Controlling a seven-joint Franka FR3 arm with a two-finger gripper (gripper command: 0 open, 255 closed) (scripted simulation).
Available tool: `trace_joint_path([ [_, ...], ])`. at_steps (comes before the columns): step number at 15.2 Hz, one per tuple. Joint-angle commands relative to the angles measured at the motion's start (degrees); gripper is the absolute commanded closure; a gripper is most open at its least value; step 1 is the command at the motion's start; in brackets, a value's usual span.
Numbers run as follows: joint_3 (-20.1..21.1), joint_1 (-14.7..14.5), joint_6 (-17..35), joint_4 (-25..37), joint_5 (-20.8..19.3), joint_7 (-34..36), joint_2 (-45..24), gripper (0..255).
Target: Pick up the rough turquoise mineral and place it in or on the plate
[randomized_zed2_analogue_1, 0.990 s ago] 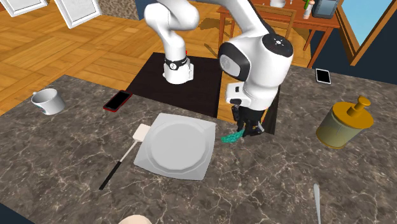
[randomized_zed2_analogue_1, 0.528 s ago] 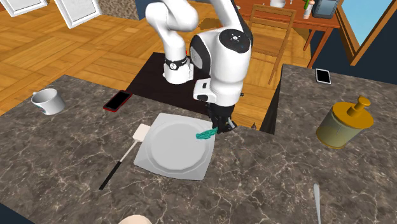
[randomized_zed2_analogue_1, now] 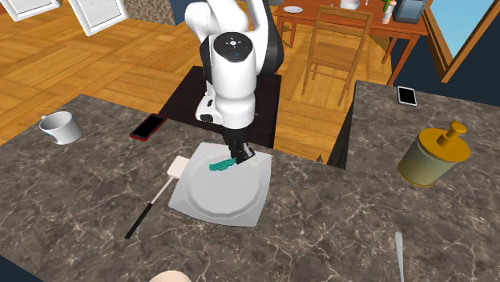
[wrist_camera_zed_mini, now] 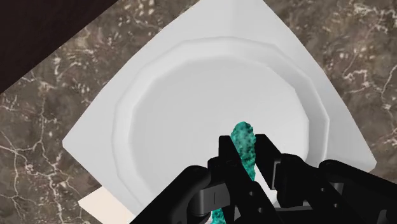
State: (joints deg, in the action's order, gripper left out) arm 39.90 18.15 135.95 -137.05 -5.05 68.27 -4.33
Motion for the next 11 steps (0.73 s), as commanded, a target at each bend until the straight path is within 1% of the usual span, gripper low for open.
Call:
trace_joint_path([
  [1, -0.80, 1.04, 0.50, -0.55, 0.06, -2.04, 0.19, 255],
  [11, -3.56, -0.72, 7.38, -1.25, -8.93, 4.41, -8.16, 255],
])
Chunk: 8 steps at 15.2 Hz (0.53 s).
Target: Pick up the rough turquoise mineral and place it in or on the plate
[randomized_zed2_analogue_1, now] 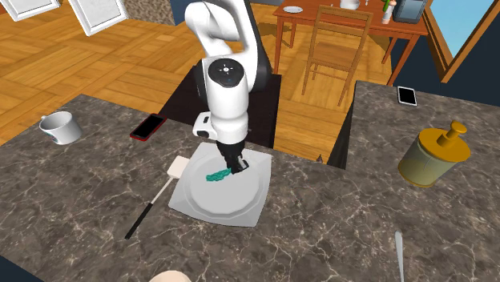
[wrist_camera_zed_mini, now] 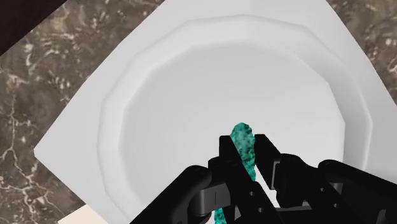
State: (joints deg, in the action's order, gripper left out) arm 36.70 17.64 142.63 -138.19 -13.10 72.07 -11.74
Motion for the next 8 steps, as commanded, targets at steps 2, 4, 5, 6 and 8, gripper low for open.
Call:
trace_joint_path([
  [2, -1.29, -0.85, 1.94, -0.07, -2.80, 1.96, -2.44, 255],
  [4, -2.51, -1.70, 3.38, 0.08, -5.07, 3.57, -4.47, 255],
  [5, -2.55, -1.74, 3.38, 0.08, -5.05, 3.56, -4.46, 255],
  [6, -2.55, -1.74, 3.38, 0.08, -5.04, 3.55, -4.46, 255],
  [8, -2.56, -1.75, 3.38, 0.08, -5.04, 3.55, -4.46, 255],
])
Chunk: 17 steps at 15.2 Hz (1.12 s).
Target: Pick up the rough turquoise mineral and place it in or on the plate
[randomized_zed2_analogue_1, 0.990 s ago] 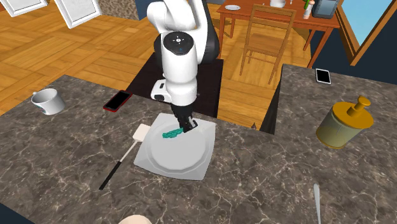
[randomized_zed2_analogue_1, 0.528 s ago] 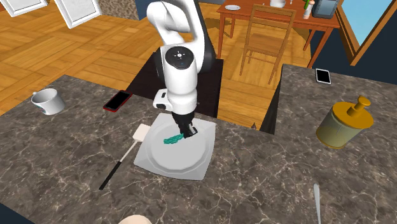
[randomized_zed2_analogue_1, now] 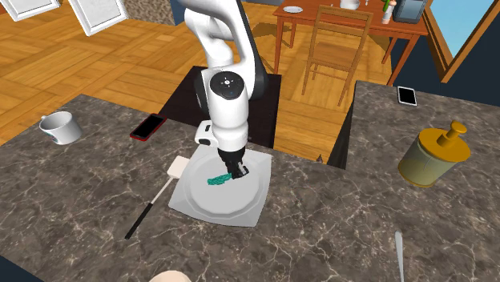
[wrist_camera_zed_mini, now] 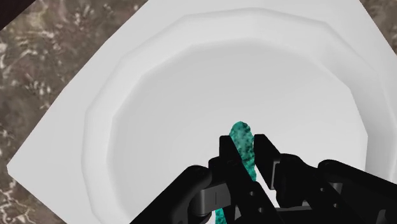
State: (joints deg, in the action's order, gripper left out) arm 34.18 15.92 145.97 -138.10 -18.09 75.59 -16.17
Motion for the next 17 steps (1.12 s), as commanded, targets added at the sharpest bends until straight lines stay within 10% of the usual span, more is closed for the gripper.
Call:
trace_joint_path([
  [1, -0.03, -0.02, 0.04, 0.00, -0.05, 0.03, -0.04, 255],
  [4, -0.03, -0.02, 0.04, 0.00, -0.05, 0.03, -0.04, 255],
  [5, -0.03, -0.02, 0.04, 0.00, -0.05, 0.03, -0.03, 0],
  [17, 4.10, 2.75, -6.26, 0.69, 8.25, -5.80, 7.30, 0],
])
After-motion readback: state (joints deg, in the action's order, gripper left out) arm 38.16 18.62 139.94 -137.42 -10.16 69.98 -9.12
